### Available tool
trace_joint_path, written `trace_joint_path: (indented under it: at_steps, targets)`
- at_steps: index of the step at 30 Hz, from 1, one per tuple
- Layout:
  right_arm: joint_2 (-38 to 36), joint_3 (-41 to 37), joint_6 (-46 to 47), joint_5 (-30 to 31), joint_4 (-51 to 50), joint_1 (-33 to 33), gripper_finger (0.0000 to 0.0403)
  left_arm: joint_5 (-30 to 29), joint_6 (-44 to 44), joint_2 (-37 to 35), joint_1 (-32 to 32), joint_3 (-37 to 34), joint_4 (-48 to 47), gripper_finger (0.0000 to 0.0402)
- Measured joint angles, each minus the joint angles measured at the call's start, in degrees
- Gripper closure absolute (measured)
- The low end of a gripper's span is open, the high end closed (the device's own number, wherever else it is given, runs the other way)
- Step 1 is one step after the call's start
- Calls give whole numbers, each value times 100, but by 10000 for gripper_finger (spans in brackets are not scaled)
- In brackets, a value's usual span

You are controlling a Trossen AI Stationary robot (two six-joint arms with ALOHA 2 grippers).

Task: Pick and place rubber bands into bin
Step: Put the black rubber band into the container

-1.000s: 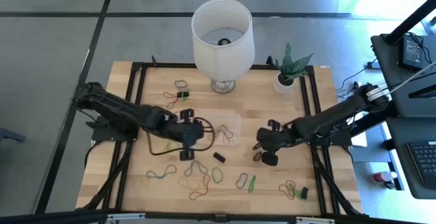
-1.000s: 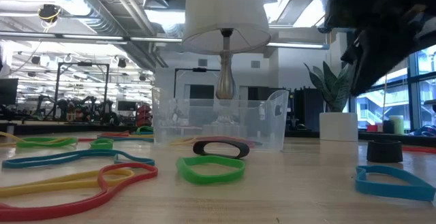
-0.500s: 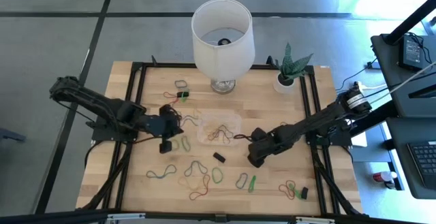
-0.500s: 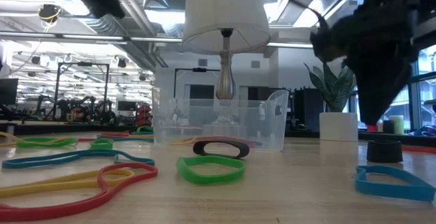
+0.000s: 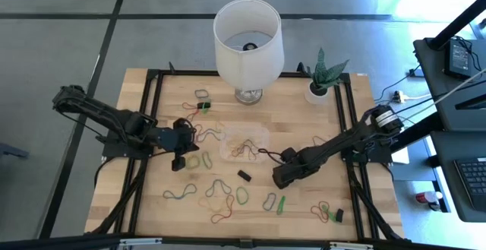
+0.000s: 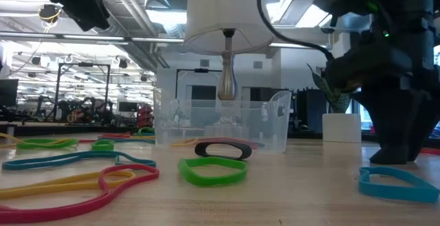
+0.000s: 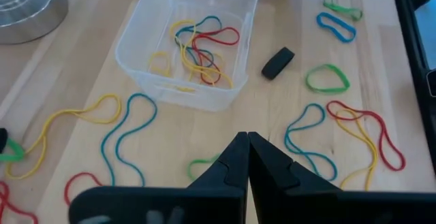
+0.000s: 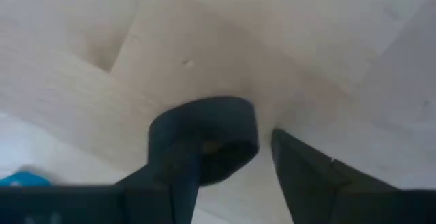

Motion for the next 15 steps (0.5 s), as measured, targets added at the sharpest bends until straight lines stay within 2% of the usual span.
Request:
trace_joint_path:
  at_steps: [4, 8, 9, 13, 15]
  targets:
    - [123, 142, 34, -2, -42, 6, 275, -1, 55, 0, 0, 0, 59, 400]
    - [35, 581, -112, 252, -477, 12, 374, -60, 60, 2, 2, 1, 60, 398]
    - [-74, 718, -232, 332, -691, 11, 387, -92, 61, 2, 2, 2, 63, 398]
    - [-316, 1470, -460, 1053, -1590, -19, 385, -170, 64, 2, 2, 2, 58, 400]
    - [-428, 1979, -936, 1466, -2042, -73, 389, -169, 64, 4, 2, 2, 56, 400]
